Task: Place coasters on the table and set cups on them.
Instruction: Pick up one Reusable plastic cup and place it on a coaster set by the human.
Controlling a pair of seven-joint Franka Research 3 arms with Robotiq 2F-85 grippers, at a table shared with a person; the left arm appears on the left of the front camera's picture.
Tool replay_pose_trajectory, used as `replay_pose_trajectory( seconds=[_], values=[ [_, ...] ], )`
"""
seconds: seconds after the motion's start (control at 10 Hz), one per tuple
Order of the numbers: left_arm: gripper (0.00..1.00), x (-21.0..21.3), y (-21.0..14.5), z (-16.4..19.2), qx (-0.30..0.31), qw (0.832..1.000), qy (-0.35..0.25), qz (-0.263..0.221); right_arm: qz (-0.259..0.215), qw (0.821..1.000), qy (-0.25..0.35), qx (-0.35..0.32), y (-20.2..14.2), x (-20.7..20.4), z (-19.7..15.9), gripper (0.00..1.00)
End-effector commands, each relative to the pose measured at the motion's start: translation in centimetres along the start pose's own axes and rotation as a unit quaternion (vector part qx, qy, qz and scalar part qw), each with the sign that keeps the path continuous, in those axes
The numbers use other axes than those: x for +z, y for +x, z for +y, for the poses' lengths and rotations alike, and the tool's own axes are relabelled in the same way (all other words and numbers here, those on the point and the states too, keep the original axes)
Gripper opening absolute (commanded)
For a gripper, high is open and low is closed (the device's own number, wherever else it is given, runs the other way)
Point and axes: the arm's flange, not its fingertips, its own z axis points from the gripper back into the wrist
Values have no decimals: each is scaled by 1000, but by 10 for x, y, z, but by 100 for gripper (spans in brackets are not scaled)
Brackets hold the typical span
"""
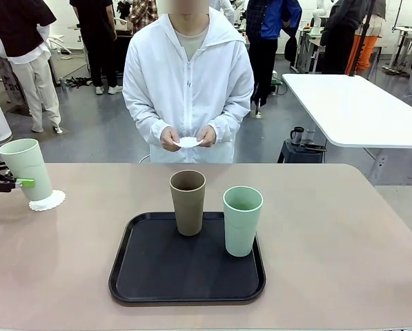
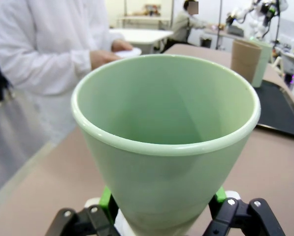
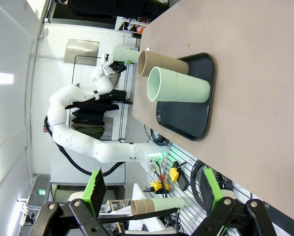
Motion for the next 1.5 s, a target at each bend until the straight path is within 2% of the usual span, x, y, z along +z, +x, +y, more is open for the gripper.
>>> replay_pose_trajectory(
  seconds=[0.0, 0.7, 1.4],
  values=[
    [85, -4, 0, 7, -21, 1000, 6, -17, -1, 1000, 8, 3, 0, 0, 0, 100],
    [85, -15, -13, 19, -20, 1000, 22, -4, -1, 1000, 8, 3, 0, 0, 0, 100],
    [85, -18, -25, 16, -16, 1000, 9, 7, -1, 1000, 8, 3, 0, 0, 0, 100]
  ],
)
